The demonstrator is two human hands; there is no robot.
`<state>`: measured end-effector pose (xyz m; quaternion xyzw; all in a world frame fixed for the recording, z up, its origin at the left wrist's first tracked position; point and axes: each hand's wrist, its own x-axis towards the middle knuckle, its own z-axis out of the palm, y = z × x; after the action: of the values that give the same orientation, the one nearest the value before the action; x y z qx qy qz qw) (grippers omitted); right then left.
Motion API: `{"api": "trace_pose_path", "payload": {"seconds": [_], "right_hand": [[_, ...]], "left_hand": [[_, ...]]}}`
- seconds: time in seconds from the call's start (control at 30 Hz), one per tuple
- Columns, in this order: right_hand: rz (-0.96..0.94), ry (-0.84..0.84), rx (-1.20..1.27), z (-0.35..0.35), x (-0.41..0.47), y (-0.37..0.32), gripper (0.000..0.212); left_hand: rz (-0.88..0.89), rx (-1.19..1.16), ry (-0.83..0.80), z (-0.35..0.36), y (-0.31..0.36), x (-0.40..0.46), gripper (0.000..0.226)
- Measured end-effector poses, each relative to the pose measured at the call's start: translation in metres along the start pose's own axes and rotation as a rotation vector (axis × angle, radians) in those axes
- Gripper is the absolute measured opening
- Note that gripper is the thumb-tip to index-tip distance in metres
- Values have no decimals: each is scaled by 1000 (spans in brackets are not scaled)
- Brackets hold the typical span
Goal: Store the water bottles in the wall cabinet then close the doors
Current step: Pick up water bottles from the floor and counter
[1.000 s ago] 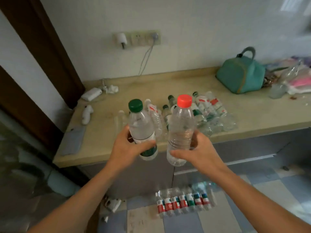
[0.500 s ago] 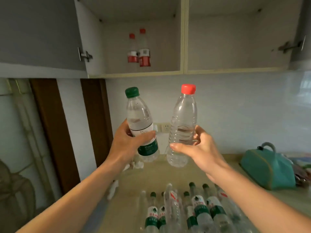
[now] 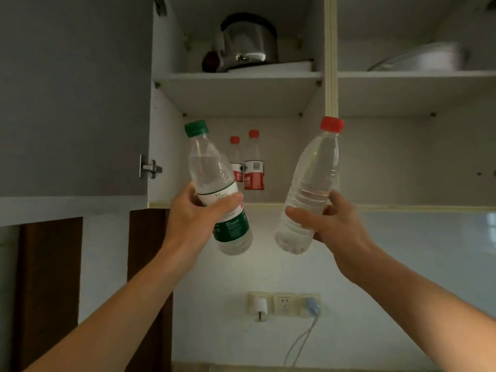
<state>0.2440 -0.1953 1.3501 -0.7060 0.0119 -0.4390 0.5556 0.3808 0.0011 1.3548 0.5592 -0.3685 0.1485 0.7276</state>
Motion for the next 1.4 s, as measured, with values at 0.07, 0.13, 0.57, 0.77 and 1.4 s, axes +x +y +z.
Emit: {"api": "trace_pose_path", "payload": {"seconds": [0.07,0.13,0.57,0.77,1.4], "right_hand": [[-35,19,-16,10,32,-6,58],[-79,42,-28,17,59,-13,55],[9,65,-170,44,162,10,59],[26,-35,-224,40,197,31,35],[94,-50,-420,50,249,63,34]], "left_hand": [[64,8,2,2,3,35,62],[114,17,4,7,6,66,57],[10,236,-172,33,-36,176,50],[1,189,-225,34,-56,194,37],[105,640,-168,71,-90,238,30]]}}
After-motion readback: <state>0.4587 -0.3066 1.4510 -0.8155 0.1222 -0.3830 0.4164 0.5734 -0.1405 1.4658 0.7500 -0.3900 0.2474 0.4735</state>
